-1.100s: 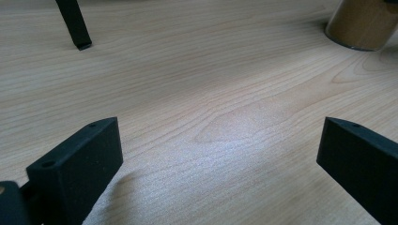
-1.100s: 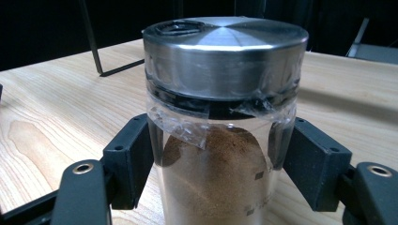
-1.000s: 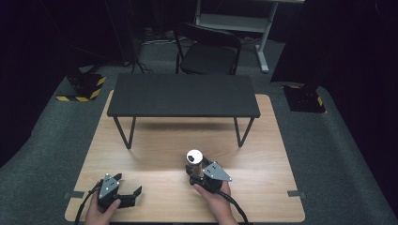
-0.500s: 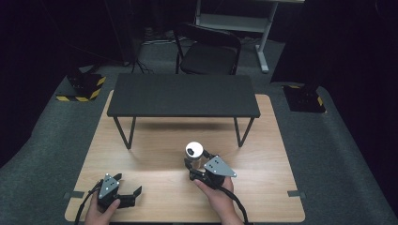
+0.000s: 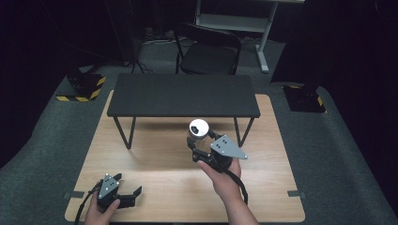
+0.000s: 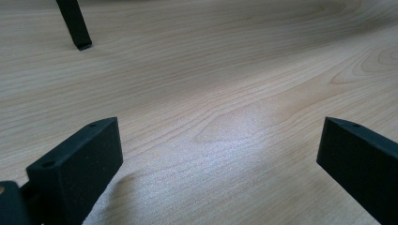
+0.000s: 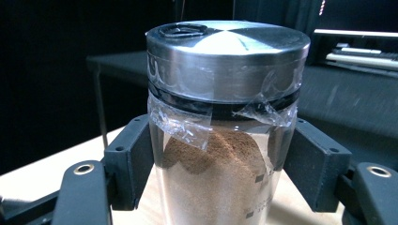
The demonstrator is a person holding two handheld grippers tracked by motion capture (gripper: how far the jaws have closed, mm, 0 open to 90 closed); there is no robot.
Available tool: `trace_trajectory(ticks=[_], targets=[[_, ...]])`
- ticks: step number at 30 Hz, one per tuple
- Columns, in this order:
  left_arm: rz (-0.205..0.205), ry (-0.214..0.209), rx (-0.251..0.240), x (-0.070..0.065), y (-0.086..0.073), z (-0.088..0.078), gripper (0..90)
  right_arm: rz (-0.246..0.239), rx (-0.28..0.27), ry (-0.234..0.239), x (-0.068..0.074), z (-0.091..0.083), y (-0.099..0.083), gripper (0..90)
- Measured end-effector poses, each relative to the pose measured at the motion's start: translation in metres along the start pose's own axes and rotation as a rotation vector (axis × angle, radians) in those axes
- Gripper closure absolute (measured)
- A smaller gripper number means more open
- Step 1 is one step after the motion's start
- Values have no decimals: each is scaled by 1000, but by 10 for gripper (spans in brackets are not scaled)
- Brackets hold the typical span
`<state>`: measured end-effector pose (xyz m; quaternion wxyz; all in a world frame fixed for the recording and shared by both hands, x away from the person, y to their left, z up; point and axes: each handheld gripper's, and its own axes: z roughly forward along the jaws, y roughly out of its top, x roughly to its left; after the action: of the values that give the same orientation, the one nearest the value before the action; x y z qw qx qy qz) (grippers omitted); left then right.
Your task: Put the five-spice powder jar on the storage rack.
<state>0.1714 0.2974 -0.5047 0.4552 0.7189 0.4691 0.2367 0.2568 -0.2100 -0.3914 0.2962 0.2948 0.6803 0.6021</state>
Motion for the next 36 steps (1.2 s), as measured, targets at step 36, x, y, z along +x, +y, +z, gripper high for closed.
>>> trace_trajectory(ticks=[36], targets=[[-8, -13, -3, 3, 0, 0, 9, -25, -22, -190, -40, 81, 67, 308]])
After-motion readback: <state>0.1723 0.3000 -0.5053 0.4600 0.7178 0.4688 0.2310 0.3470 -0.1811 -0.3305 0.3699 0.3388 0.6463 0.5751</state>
